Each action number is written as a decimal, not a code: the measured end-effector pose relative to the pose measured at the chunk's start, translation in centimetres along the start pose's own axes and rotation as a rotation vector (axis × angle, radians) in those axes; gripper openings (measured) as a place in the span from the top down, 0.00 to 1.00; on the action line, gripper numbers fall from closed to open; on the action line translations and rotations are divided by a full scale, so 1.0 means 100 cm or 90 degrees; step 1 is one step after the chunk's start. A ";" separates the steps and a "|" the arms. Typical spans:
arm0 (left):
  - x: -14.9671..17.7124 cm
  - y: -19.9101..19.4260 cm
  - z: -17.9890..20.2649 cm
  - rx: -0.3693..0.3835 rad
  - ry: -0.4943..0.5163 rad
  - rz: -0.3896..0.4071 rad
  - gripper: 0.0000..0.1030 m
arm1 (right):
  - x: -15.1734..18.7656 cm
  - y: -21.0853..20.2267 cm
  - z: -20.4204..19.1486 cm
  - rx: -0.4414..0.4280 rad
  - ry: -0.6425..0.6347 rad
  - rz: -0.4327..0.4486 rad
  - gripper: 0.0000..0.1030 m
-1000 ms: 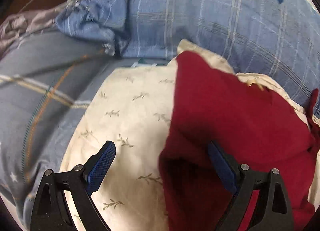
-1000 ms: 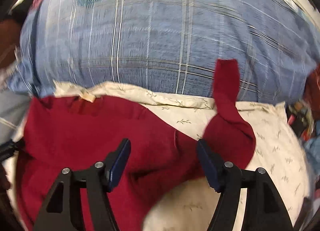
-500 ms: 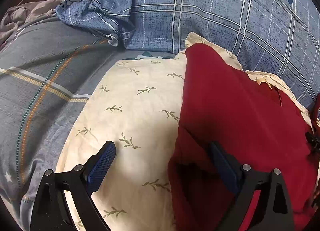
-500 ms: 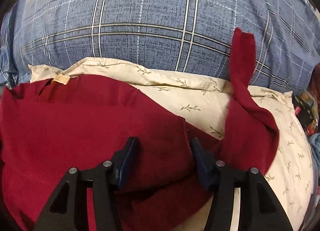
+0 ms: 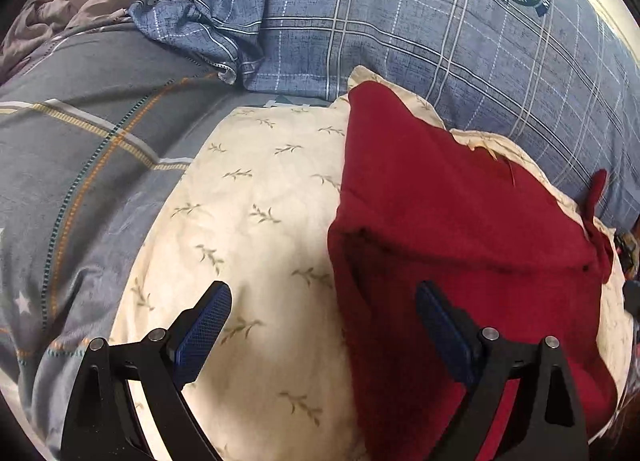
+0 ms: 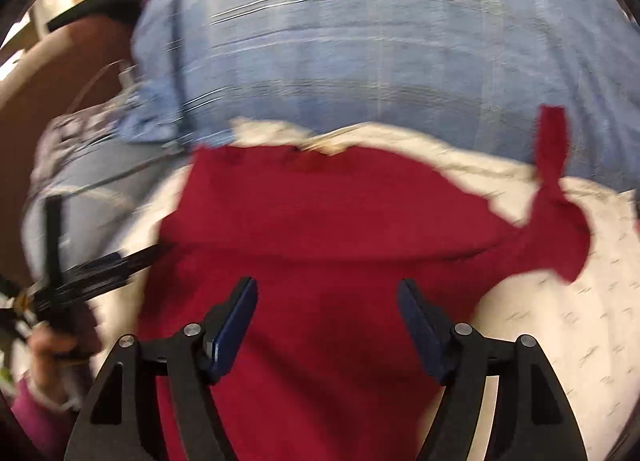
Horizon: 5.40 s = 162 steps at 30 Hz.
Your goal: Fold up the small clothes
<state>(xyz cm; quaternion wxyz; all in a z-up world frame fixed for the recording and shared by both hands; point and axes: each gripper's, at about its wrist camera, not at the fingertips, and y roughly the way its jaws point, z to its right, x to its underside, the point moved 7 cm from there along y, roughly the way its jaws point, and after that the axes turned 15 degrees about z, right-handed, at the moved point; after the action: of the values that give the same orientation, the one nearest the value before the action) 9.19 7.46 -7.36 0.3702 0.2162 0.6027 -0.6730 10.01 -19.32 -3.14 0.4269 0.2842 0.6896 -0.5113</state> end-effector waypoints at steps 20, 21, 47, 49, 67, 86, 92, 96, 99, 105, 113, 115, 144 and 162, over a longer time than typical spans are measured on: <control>-0.003 0.003 -0.023 -0.007 -0.038 -0.020 0.10 | 0.117 0.012 -0.153 -0.130 -0.103 -0.090 0.31; -0.003 0.004 -0.021 -0.006 -0.036 -0.022 0.10 | 0.117 0.015 -0.153 -0.104 -0.125 -0.079 0.31; -0.019 -0.022 -0.024 0.026 -0.022 0.018 0.10 | 0.154 -0.007 -0.194 -0.376 -0.029 -0.178 0.89; -0.021 -0.027 -0.026 0.033 -0.023 0.026 0.10 | 0.163 -0.002 -0.217 -0.381 -0.047 -0.189 0.89; -0.005 -0.016 0.034 0.081 0.069 0.005 0.10 | 0.098 -0.078 0.034 0.053 0.029 -0.001 0.46; 0.010 0.014 0.078 0.115 0.141 -0.018 0.10 | -0.053 -0.008 0.205 0.299 0.115 0.103 0.28; 0.002 0.036 0.070 0.099 0.131 -0.025 0.10 | -0.071 0.058 0.263 0.400 0.157 0.103 0.32; -0.004 0.047 0.066 0.096 0.106 -0.029 0.10 | -0.077 0.063 0.298 0.361 0.204 0.092 0.96; -0.006 0.050 0.066 0.101 0.093 -0.029 0.10 | -0.087 0.034 0.296 0.312 0.185 0.116 0.96; -0.011 0.038 0.061 0.095 0.100 -0.005 0.10 | -0.123 -0.053 0.235 0.080 0.168 0.182 0.97; -0.030 0.008 0.029 0.063 0.045 0.064 0.10 | -0.166 -0.106 0.046 -0.262 -0.039 0.162 0.96; -0.031 0.004 0.018 0.055 0.018 0.071 0.10 | -0.164 -0.094 -0.003 -0.325 -0.095 0.135 0.96; -0.044 0.024 0.037 0.138 0.005 0.080 0.10 | -0.032 -0.005 0.051 -0.168 -0.028 -0.004 0.42; -0.062 0.105 0.136 0.154 0.352 -0.039 0.88 | 0.034 -0.022 0.130 -0.077 0.116 0.016 0.40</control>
<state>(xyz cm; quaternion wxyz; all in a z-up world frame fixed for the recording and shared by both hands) 23.17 -4.28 -7.17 0.1431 0.4157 0.6021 -0.6665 10.42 -32.46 -6.58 0.3852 0.3122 0.7516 -0.4350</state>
